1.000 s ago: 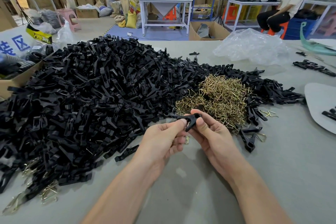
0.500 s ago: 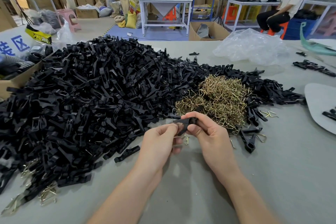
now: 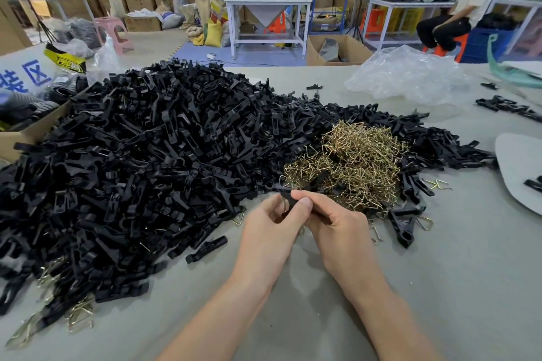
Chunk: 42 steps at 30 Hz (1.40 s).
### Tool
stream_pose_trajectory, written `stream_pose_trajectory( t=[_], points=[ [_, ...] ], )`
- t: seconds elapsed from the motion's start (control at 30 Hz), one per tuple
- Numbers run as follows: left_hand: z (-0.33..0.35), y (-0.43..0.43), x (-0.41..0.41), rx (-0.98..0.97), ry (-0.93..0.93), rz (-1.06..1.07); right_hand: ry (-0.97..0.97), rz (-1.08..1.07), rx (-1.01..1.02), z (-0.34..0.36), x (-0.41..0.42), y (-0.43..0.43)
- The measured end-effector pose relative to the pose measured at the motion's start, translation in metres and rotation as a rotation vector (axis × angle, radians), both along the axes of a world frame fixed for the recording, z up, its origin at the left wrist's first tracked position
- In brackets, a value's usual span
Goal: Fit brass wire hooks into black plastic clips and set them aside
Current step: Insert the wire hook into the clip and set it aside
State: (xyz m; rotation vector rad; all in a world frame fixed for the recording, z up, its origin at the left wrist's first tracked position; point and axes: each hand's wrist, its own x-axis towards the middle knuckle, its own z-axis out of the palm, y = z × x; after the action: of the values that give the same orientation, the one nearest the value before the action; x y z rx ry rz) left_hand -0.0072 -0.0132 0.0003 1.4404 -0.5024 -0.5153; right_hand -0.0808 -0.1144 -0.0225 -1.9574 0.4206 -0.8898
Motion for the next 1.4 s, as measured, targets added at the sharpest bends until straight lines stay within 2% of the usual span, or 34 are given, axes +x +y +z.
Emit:
stream_pose_trajectory(
  t=[0.17,0.43,1.13,1.2,1.4],
  points=[
    [0.0,0.0,0.001,0.07,-0.159,-0.003,0.03,0.006,0.014,0.0,-0.001,-0.001],
    [-0.012,-0.003,0.003,0.154,-0.16,0.124,0.044,-0.008,-0.034,0.0,0.001,-0.001],
    [-0.011,0.0,0.004,0.161,-0.188,0.111,0.047,-0.018,-0.034,0.0,0.0,0.002],
    [-0.008,-0.002,0.002,0.157,-0.173,0.097,0.035,0.0,0.013,0.0,0.002,0.001],
    [-0.01,-0.005,-0.003,0.134,-0.248,0.057,-0.118,0.114,0.417,0.008,-0.001,-0.015]
  ],
)
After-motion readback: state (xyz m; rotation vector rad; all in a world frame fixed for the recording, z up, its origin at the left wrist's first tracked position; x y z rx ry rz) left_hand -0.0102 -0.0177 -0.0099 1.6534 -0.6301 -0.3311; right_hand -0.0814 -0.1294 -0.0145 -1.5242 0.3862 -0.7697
